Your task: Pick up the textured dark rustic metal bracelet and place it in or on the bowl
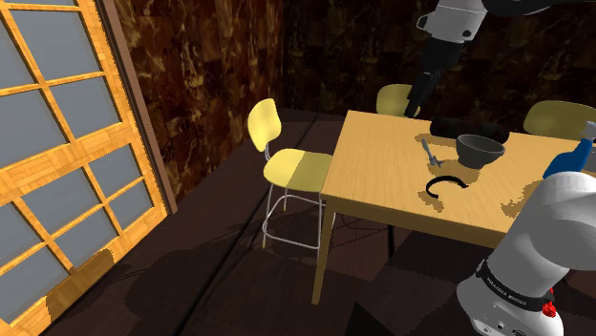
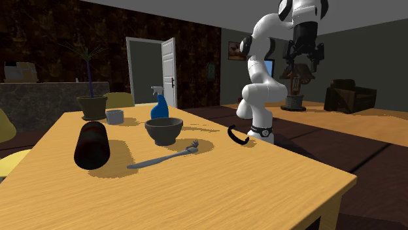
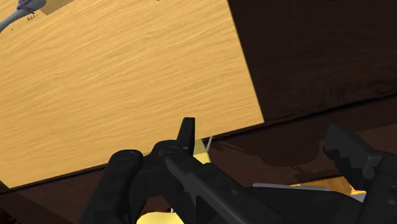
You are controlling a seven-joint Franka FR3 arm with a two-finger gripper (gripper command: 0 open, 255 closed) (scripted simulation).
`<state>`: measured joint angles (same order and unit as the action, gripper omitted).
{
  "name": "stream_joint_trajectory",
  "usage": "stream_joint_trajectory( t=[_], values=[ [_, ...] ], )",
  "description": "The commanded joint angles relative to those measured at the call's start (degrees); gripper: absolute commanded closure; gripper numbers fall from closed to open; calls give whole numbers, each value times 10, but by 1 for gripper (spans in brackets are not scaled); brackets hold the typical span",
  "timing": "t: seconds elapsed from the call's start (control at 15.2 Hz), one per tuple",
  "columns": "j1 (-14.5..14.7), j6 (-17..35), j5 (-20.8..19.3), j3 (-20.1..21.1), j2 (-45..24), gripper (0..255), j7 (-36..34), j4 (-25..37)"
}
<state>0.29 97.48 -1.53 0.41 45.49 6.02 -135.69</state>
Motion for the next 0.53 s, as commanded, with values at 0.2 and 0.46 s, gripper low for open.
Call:
stream_joint_trajectory(
  t=[0.2, 0.46],
  values=[
    [-8, 27, -22, -22, 32, 0, 29, -59],
    [-25, 63, -56, -55, 69, 0, 70, -131]
  ],
)
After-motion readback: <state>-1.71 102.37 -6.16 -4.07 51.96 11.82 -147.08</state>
